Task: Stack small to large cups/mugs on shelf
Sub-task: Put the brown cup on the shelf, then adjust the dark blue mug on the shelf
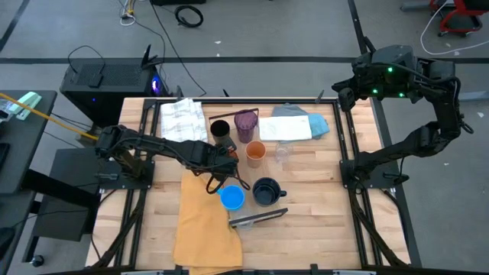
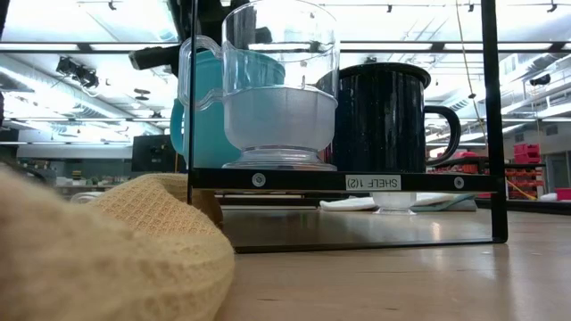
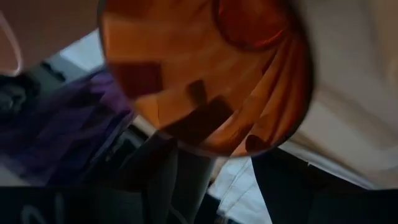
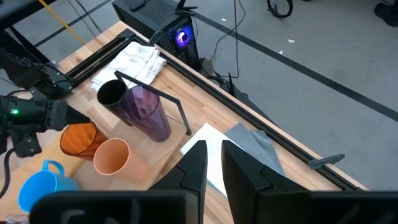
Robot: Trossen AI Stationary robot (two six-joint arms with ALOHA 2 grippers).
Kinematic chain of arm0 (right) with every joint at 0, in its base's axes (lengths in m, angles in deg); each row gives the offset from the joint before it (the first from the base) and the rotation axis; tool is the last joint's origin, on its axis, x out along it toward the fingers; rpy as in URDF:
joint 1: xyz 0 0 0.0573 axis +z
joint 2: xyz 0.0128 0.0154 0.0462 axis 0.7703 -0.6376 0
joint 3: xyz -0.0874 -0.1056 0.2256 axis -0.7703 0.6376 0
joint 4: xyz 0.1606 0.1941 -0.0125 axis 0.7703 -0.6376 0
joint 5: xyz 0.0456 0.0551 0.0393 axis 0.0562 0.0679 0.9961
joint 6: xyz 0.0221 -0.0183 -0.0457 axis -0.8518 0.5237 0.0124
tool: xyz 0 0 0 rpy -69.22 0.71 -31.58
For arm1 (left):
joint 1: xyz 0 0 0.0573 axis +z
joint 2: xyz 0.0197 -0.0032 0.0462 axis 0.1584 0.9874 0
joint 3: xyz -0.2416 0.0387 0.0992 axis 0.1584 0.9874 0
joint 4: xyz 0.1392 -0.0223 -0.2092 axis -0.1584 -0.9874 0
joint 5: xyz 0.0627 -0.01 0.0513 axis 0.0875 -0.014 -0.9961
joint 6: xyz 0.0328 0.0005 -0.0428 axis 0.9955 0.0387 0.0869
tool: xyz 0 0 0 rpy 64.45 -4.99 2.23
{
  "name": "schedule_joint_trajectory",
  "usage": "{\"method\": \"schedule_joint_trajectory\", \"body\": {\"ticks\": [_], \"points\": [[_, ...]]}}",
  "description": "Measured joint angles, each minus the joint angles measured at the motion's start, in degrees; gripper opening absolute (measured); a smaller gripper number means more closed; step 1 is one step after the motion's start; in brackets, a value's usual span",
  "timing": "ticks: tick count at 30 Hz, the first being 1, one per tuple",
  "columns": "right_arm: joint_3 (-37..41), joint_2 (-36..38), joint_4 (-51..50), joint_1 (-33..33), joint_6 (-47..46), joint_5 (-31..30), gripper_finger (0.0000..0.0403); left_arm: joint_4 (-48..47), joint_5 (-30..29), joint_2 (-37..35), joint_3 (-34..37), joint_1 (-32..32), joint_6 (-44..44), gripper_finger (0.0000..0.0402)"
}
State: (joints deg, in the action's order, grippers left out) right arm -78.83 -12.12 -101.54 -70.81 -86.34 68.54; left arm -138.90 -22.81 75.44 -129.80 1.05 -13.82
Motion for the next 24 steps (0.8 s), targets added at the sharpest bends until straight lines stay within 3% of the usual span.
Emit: {"method": "schedule_joint_trajectory", "body": {"ticks": [11, 17, 20, 24], "points": [[0.00, 0.00, -0.01, -0.02, 0.28, 0.01, 0.0054, -0.02, -5.56, 0.00, -0.02, 1.56, -0.91, 0.0208], [0.11, 0.01, 0.03, -0.02, 1.42, 3.12, 0.0054, 1.50, -12.89, -1.56, -0.25, 1.65, -0.93, 0.0207], [0.86, 0.02, -0.01, -0.02, 2.67, 6.17, 0.0054, 3.47, -13.65, -3.27, -4.27, 1.65, -2.10, 0.0197], [1.31, -0.02, 0.42, -0.01, 3.20, 6.63, 0.0054, 6.81, -13.71, -4.52, -16.68, 2.45, -8.74, 0.0182]]}}
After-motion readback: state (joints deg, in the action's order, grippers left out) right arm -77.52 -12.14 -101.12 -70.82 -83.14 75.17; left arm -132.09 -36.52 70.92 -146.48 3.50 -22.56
